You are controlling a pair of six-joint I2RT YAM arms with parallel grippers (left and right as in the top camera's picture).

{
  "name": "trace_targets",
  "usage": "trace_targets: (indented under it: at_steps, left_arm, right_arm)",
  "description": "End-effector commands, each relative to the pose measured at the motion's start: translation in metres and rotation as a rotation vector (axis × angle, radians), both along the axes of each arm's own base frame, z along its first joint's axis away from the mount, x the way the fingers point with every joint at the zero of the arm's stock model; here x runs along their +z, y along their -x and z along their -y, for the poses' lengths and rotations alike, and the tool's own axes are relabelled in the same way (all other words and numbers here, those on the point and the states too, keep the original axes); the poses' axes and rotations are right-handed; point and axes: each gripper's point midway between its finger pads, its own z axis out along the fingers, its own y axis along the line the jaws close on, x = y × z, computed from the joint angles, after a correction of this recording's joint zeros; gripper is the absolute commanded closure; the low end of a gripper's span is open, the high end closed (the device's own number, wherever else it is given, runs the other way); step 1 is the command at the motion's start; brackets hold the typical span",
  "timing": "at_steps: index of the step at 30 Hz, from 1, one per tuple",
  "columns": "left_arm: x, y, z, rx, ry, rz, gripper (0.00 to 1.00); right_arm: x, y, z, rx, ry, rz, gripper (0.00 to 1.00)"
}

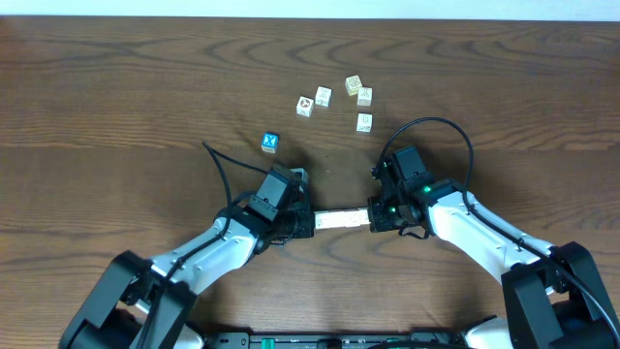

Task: Lift 4 blocks
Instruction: 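Lower the four-block row onto the table with both grippers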

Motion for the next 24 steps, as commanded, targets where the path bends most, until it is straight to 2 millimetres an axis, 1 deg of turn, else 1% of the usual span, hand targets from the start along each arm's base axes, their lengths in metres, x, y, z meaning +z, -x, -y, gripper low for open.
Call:
trace_targets:
  at_steps: [1, 10, 14, 18, 24]
  left_arm:
    - [-0.002, 0.008, 0.014, -0.056, 0.038, -0.026, 0.93]
    - [-0.006, 0.003, 0.01, -0.035, 0.008, -0.004, 0.93]
    - [-0.008, -0.004, 0.003, -0.005, -0.034, 0.024, 0.92]
    - [-0.008, -0.004, 0.002, -0.003, -0.037, 0.025, 0.92]
    - [-0.008, -0.004, 0.002, -0.003, -0.037, 0.025, 0.92]
  right_arm:
    - [0.013, 0.005, -0.03, 0.066, -0.114, -0.016, 0.99]
    - [0.01, 0.003, -0.025, 0.056, -0.083, -0.007, 0.99]
    - [0.006, 0.002, -0.014, 0.038, -0.021, 0.004, 0.99]
    - [0.005, 0.003, -0.01, 0.034, 0.0, -0.002, 0.99]
    - [0.001, 0.0, 0.006, 0.002, 0.087, 0.014, 0.99]
